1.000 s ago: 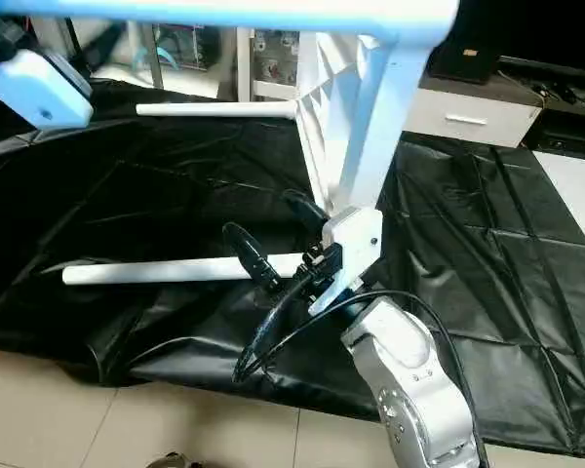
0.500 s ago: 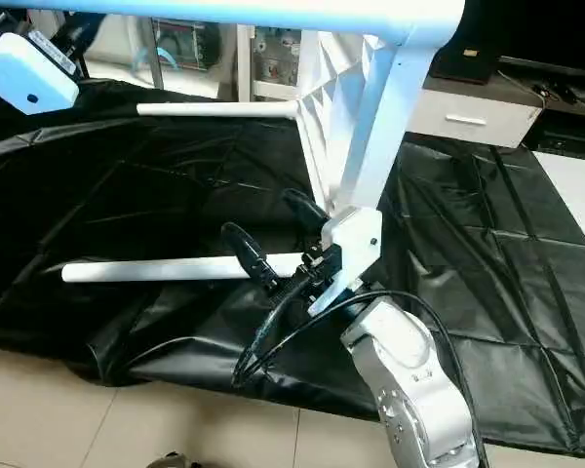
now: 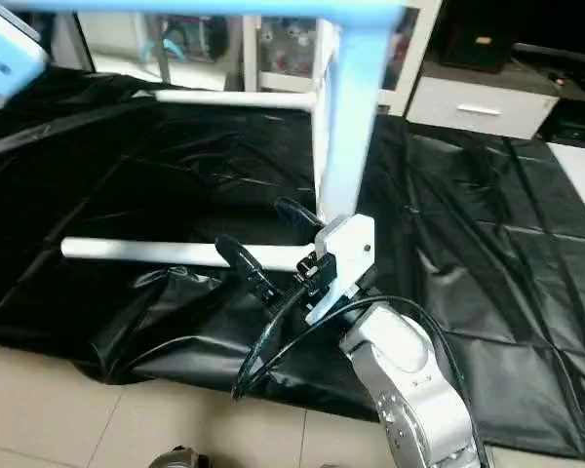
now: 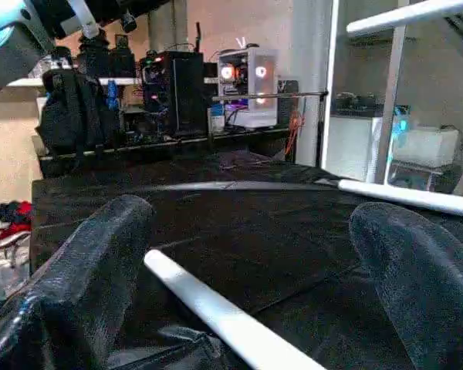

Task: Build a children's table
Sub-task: Flip table

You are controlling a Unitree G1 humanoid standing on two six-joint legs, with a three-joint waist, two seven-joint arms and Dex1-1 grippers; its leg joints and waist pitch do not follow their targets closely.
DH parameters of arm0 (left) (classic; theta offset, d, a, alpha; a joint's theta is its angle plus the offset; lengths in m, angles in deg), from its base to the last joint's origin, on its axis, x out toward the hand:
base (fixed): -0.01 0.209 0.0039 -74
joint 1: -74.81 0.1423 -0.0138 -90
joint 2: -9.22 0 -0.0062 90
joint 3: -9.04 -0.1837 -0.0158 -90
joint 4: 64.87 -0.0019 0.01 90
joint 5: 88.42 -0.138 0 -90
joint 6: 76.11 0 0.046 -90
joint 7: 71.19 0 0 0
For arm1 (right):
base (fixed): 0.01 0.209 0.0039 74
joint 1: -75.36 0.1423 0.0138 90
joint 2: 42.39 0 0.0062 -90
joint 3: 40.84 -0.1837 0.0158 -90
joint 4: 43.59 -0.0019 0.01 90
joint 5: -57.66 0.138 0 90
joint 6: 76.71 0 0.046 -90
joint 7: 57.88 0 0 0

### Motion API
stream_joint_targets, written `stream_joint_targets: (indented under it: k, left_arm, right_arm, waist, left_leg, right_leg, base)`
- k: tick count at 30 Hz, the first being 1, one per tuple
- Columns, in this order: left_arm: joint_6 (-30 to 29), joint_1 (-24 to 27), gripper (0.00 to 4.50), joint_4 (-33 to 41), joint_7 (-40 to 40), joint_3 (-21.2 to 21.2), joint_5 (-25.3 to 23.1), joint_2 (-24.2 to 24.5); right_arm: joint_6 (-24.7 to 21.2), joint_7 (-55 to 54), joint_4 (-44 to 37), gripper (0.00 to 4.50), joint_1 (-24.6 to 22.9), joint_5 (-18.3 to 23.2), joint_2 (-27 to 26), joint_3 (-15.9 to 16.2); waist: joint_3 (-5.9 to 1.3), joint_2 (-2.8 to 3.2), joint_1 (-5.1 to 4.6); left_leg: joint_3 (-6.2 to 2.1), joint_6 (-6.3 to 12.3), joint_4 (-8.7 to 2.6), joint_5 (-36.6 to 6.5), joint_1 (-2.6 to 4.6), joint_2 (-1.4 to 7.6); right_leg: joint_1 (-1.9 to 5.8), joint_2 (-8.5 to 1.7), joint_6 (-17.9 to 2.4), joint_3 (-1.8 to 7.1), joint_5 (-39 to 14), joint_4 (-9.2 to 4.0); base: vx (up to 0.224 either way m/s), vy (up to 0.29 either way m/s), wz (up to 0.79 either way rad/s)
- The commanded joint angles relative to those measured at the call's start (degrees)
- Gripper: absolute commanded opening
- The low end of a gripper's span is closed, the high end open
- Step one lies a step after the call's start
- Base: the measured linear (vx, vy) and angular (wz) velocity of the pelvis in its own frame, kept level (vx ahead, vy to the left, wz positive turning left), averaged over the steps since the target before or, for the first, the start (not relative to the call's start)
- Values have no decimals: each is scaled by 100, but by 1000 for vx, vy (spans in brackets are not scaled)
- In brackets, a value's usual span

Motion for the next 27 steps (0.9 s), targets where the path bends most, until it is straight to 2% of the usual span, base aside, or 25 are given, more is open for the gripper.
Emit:
stream_joint_targets:
  k: [1, 5, 11, 14, 18, 22, 27]
  left_arm:
    - [-239, -223, 245, 262, 509, 623, 954, -287]
    - [-337, -254, 245, 289, 480, 704, 1024, -379]
    - [-509, -302, 245, 362, 429, 822, 1073, -494]
    - [-546, -306, 245, 387, 411, 824, 1078, -495]
    - [-593, -314, 245, 409, 278, 786, 1082, -468]
    - [-118, -268, 245, 329, -178, 410, 868, -125]
    - [240, -189, 232, 358, -454, 115, 743, 46]
  right_arm:
    - [3, 53, -123, 450, -40, -32, 55, 34]
    - [14, 84, -137, 450, -40, -29, 53, 36]
    - [52, 65, -135, 450, -36, -6, 25, 17]
    - [54, 67, -130, 450, -33, -8, 28, 20]
    - [57, 20, -124, 450, -49, -50, 17, -10]
    - [30, -2, 32, 450, -1, -112, 135, -177]
    - [77, -36, 308, 450, 141, -227, 339, -471]
  waist:
    - [-475, 91, -2]
    - [-470, 92, 42]
    - [-430, 83, 17]
    - [-430, 86, 16]
    - [-443, 86, 19]
    - [-441, 89, 28]
    - [-417, 89, 28]
  left_leg:
    - [-129, -151, -387, -848, 180, 267]
    - [-124, -98, -380, -869, 180, 270]
    - [-153, -244, -436, -1435, 181, 286]
    - [-152, -239, -428, -1417, 175, 282]
    - [-154, -213, -417, -1220, 164, 279]
    - [-152, -202, -417, -1217, 176, 278]
    - [-155, -329, -448, -1595, 193, 287]
  right_leg:
    - [235, -328, -1119, 213, 186, -267]
    - [234, -327, -1158, 203, 252, -260]
    - [216, -349, -1007, 215, -502, -334]
    - [218, -357, -984, 223, -515, -343]
    - [227, -345, -1002, 211, -282, -311]
    - [220, -340, -997, 211, -272, -315]
    - [209, -362, -971, 219, -695, -346]
  base:
    - [0, 0, 0]
    - [0, 0, 0]
    - [0, 0, 0]
    - [0, 0, 0]
    - [0, 0, 0]
    - [0, 0, 0]
    - [0, 0, 0]
